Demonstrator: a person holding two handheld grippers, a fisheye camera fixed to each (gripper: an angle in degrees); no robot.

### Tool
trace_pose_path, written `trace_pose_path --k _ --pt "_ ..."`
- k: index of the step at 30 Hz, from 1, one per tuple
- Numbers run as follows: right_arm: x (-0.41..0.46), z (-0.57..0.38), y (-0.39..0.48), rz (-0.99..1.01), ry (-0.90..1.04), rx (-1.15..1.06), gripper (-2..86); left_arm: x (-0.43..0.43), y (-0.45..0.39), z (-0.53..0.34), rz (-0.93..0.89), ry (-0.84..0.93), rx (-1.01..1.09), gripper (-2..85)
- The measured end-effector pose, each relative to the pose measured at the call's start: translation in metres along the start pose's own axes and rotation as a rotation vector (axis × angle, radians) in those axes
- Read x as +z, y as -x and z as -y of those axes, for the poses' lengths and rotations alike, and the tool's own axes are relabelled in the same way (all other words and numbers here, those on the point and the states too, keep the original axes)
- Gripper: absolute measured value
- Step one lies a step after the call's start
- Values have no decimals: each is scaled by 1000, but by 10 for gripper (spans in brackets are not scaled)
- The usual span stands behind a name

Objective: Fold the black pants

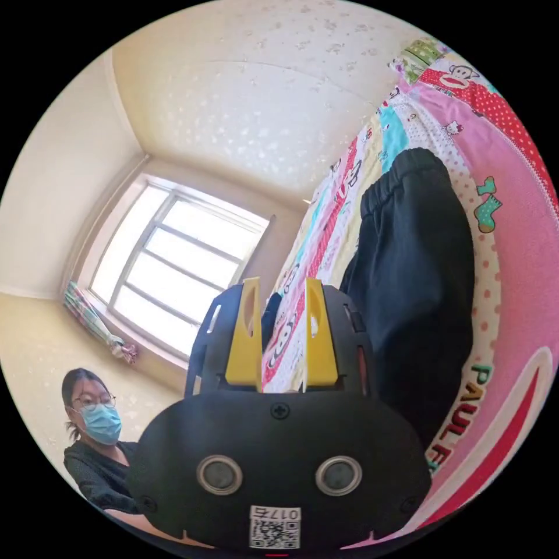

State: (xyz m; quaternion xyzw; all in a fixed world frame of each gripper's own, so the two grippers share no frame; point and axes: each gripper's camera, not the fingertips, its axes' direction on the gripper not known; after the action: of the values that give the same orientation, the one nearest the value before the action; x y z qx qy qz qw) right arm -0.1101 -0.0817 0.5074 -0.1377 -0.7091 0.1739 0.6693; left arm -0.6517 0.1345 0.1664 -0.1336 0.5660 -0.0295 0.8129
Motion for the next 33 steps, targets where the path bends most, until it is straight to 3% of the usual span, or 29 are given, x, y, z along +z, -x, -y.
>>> trace_pose_path --k 3,7,11,16,18,21,26,27,30,33 --pt "-12 -84 24 -195 178 -63 124 -13 10 -5 -67 -27 -53 -3" --pt "-5 -206 40 -325 351 -83 138 -14 26 -11 75 44 -193 1" --pt "0 -272 63 -361 292 -123 148 -13 8 -6 139 37 -87 26" --pt "28 -322 87 -416 245 -148 133 -36 25 -18 -107 -322 -99 100" --pt "35 -331 92 -338 270 -149 97 -13 34 -13 -24 -186 -151 94" --pt "27 -339 103 -352 223 -101 45 10 11 -7 134 -76 -60 30" --pt "41 -361 86 -439 357 -8 39 24 -16 -7 141 105 37 1" --pt "40 -364 75 -381 340 34 41 28 -11 -10 148 133 4 3" --pt "21 -350 77 -273 229 76 57 8 -1 -12 59 -24 -85 30" --pt "21 -318 100 -403 181 -7 83 -16 -19 -3 30 -275 -44 70"
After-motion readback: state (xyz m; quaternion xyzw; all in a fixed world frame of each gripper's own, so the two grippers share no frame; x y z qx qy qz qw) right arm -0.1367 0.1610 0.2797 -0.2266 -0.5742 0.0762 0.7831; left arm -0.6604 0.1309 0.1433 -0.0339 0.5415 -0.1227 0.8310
